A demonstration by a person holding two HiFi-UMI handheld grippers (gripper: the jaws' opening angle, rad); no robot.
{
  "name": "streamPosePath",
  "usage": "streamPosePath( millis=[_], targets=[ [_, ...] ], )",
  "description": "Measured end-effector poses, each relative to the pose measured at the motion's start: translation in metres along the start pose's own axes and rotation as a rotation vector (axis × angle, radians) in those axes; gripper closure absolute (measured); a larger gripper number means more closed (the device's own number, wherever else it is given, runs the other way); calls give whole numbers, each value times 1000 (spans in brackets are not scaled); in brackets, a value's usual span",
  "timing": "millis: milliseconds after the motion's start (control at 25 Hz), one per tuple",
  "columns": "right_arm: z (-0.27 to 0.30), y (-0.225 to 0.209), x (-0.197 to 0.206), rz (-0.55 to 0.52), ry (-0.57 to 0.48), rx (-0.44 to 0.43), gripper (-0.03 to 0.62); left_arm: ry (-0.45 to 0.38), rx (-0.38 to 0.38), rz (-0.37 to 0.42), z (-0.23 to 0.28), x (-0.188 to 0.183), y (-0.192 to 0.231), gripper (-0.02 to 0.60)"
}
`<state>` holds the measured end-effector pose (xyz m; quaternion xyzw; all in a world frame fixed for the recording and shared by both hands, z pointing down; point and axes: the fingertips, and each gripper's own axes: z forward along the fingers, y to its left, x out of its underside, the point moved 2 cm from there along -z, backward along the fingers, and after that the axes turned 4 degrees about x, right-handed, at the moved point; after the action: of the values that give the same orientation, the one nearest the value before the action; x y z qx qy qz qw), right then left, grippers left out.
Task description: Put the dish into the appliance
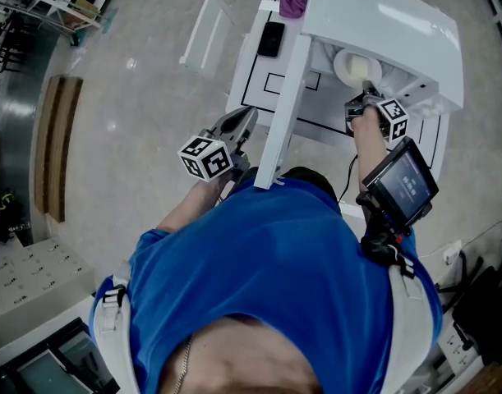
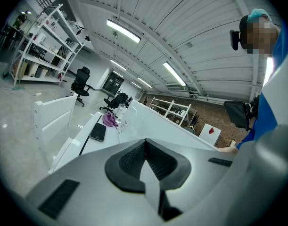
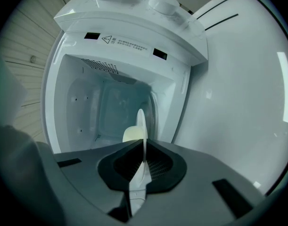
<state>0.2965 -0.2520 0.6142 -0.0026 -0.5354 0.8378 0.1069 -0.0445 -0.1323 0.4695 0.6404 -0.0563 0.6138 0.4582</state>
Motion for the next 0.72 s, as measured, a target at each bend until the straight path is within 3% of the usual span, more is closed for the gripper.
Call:
streamPosePath(
  millis=[720],
  targets=[
    [3,9,-6,-106,-6,58,583,1,7,-9,2,-2,2,575]
  ],
)
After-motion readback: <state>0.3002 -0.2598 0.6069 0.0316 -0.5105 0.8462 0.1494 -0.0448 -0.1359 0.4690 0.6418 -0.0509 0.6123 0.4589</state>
